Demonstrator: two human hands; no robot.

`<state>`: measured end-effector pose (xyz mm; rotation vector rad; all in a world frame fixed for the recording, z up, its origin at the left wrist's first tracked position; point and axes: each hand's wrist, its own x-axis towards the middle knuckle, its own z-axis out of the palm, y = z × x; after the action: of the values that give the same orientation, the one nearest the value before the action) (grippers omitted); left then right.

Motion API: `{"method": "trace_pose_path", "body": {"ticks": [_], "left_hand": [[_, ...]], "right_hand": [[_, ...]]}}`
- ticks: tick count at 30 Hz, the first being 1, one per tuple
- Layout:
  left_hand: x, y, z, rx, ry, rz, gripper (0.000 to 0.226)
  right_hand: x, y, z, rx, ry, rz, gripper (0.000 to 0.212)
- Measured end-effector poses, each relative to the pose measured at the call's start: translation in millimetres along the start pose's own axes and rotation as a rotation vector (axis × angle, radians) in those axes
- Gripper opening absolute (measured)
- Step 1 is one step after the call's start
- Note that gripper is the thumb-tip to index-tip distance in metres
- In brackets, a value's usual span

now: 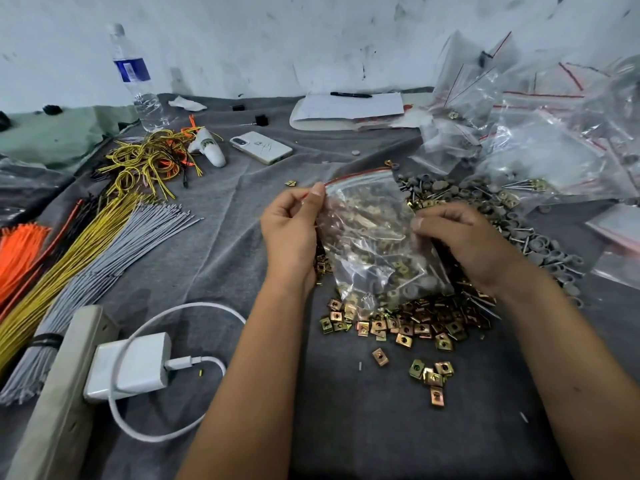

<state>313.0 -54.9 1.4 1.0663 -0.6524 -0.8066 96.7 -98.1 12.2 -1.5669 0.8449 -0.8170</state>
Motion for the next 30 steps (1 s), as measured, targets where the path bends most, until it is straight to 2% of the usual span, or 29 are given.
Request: {"method": "trace_pose_path", "body": {"ticks": [3,5,9,11,13,15,17,19,24,30], "left_hand": [[-3.5,-1.2,3.0,0.043,-0.148,-0.024,0.022],[-7.2,-1.5,6.1,0.09,-0.22,-0.004,0.019],[-8.2,-2.9,6.7,0.182,-0.188,0.073,0.006],[-6.1,-5.0,2.8,0.47,-0.113,0.266,0.007],[-7.2,-6.7,1.1,0.823,-0.072,0.545,0.017],[-7.8,-7.6,4.6,0.942,-0.129,0.75,0.021],[-7.8,-13.1,9.3,0.925,-0.231,0.842,0.017],[-9.9,-17.3,12.4,0.882,-0.286,0.865,0.011],[-10.2,-17.1,12.7,0.851,-0.295,0.801,0.007],[-12.4,-14.1,14.5,0.83,-0.347,0.748,0.008]], "right_hand": [[4.6,4.2,0.7,0.023,0.2,-0.086,0.028],[7.6,6.2,3.1,-0.016,0.298,-0.138,0.022],[8.8,9.0,4.7,-0.117,0.338,-0.192,0.017],[8.9,10.0,5.0,-0.266,0.379,-0.271,0.014],[7.8,9.2,8.7,-0.477,0.382,-0.342,0.007],[6.8,8.5,15.0,-0.645,0.343,-0.42,0.012],[6.1,7.1,20.2,-0.712,0.311,-0.511,0.015],[5.7,5.4,22.7,-0.737,0.313,-0.589,0.015],[5.4,4.2,20.7,-0.71,0.431,-0.688,0.013],[5.1,2.8,19.3,-0.727,0.396,-0.694,0.011]]}}
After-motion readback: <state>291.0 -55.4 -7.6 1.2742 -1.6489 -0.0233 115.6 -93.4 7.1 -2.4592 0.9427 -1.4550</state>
